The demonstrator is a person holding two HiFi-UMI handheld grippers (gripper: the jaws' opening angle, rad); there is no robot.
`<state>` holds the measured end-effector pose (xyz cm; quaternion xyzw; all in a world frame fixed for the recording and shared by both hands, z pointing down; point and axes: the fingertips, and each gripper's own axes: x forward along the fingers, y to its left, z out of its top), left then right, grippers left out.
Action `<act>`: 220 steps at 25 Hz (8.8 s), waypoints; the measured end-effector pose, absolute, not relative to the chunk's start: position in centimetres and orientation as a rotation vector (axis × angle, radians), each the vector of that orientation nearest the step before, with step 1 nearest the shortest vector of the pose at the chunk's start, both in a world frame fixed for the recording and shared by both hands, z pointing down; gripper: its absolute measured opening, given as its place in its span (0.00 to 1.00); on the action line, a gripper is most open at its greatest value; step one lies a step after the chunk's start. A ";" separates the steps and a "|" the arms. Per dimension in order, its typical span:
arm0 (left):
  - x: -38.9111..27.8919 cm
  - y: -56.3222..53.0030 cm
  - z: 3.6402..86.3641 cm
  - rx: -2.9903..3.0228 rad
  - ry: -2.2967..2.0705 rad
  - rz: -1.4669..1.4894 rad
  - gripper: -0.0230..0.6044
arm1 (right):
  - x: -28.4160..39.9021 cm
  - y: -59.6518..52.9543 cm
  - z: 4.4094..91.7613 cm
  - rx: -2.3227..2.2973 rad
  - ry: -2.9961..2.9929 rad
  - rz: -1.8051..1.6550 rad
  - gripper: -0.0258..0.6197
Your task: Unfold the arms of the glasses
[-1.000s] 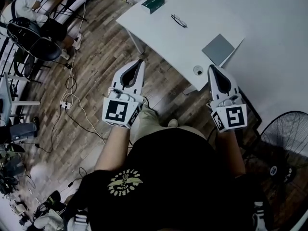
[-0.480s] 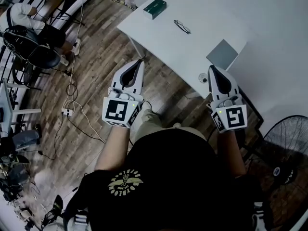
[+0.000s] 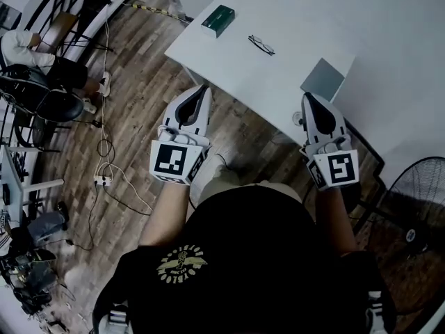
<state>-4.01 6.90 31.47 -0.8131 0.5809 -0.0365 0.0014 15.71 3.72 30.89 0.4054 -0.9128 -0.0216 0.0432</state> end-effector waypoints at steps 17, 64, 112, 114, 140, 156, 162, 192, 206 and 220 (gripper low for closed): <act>-15.6 -0.5 32.2 -2.645 1.700 -0.085 0.05 | 4.3 -2.0 31.1 1.350 -2.685 -0.105 0.03; -16.2 -17.9 44.6 -2.752 1.786 -0.353 0.05 | 2.1 -21.7 43.2 1.152 -2.627 0.065 0.03; -14.1 -20.8 59.5 -2.836 1.947 -0.518 0.05 | 3.2 -34.2 72.2 0.674 -2.017 0.212 0.35; -14.3 -20.5 59.7 -2.832 1.960 -0.523 0.05 | 3.3 -34.5 72.7 0.670 -2.002 0.219 0.35; -14.9 -18.6 60.6 -2.838 2.033 -0.582 0.05 | 4.2 -36.3 74.3 0.603 -1.828 0.063 0.07; -14.5 -17.8 55.3 -2.824 1.925 -0.546 0.05 | 6.1 -35.4 64.7 1.087 -2.364 0.695 0.06; -14.5 -16.3 53.5 -2.823 1.869 -0.544 0.05 | 6.6 -33.4 59.9 1.188 -2.583 0.976 0.06; -11.0 -12.0 43.9 -2.939 1.515 -0.340 0.05 | 5.3 -22.9 42.5 1.214 -3.011 0.804 0.06; -4.5 -10.4 41.2 -3.078 1.195 -0.294 0.05 | 4.4 -15.8 38.0 1.225 -3.109 0.791 0.06; 0.8 -10.6 42.5 -3.103 0.999 -0.473 0.17 | 2.9 -14.4 37.8 1.142 -3.111 0.720 0.06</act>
